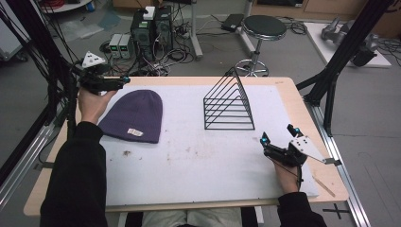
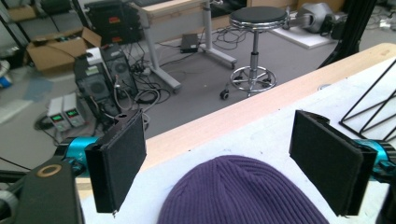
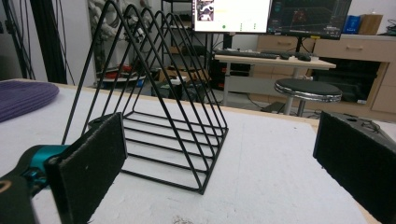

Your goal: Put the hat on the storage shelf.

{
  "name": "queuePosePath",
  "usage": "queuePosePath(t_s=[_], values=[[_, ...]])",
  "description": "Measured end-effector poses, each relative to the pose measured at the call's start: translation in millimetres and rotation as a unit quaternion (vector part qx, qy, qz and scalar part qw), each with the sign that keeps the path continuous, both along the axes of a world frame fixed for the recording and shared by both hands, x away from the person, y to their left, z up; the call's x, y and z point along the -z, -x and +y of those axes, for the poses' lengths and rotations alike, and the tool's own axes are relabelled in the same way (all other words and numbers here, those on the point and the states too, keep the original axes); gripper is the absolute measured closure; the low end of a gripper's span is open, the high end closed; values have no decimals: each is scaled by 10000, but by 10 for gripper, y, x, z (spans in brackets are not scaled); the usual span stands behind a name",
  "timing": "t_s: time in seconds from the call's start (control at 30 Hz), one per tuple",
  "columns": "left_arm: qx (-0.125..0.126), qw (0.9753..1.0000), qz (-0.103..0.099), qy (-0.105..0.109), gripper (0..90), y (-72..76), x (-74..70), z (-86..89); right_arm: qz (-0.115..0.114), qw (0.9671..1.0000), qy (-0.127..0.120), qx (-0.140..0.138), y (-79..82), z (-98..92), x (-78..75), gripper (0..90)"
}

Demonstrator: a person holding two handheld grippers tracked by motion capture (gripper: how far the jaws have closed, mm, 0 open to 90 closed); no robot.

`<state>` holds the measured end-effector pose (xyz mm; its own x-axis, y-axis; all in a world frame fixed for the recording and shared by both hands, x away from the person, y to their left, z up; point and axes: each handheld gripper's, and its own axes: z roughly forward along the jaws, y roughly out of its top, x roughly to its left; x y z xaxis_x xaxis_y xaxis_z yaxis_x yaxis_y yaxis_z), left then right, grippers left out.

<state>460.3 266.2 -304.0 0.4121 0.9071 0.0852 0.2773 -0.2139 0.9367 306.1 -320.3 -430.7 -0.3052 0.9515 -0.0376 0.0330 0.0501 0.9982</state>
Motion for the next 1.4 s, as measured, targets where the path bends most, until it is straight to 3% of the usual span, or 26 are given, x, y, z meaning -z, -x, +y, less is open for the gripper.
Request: queuePosePath(t_s=[0.33,0.43,0.63,0.73,0.77,0.8,0.87,0.9,1.0,1.03,1.13,1.3,1.4], values=[[-78,9980,466,-428,192,-311,374,-97,36,9999,87,-63,1,19,6,18],[-88,9970,676,-367,199,-380,472,-84,70,9999,85,-98,-5,31,11,18],[-180,9938,985,-490,229,-488,632,-36,87,9998,123,-149,-11,46,14,18],[-223,9914,1218,-430,244,-537,714,26,123,9997,105,-173,-7,54,15,18],[-268,9890,1382,-442,242,-579,793,56,124,9997,115,-182,-7,54,15,18],[-268,9890,1382,-442,243,-579,793,56,122,9997,124,-184,-7,54,16,18],[-282,9862,1527,-580,242,-623,874,69,114,9996,146,-204,-9,55,17,18],[-315,9834,1607,-780,243,-666,943,76,129,9996,138,-208,-9,58,19,18],[-385,9816,1638,-904,251,-702,1008,90,150,9996,142,-200,-20,62,24,18],[-450,9803,1715,-870,254,-741,1063,129,175,9995,140,-199,-21,65,25,18],[-444,9799,1770,-809,253,-779,1110,153,199,9995,167,-194,-33,73,30,18],[-211,9780,1878,-886,276,-885,1162,85,255,9993,193,-200,-48,88,39,18],[-77,9732,2037,-1067,294,-949,1189,27,241,9993,215,-204,-42,97,37,18]])
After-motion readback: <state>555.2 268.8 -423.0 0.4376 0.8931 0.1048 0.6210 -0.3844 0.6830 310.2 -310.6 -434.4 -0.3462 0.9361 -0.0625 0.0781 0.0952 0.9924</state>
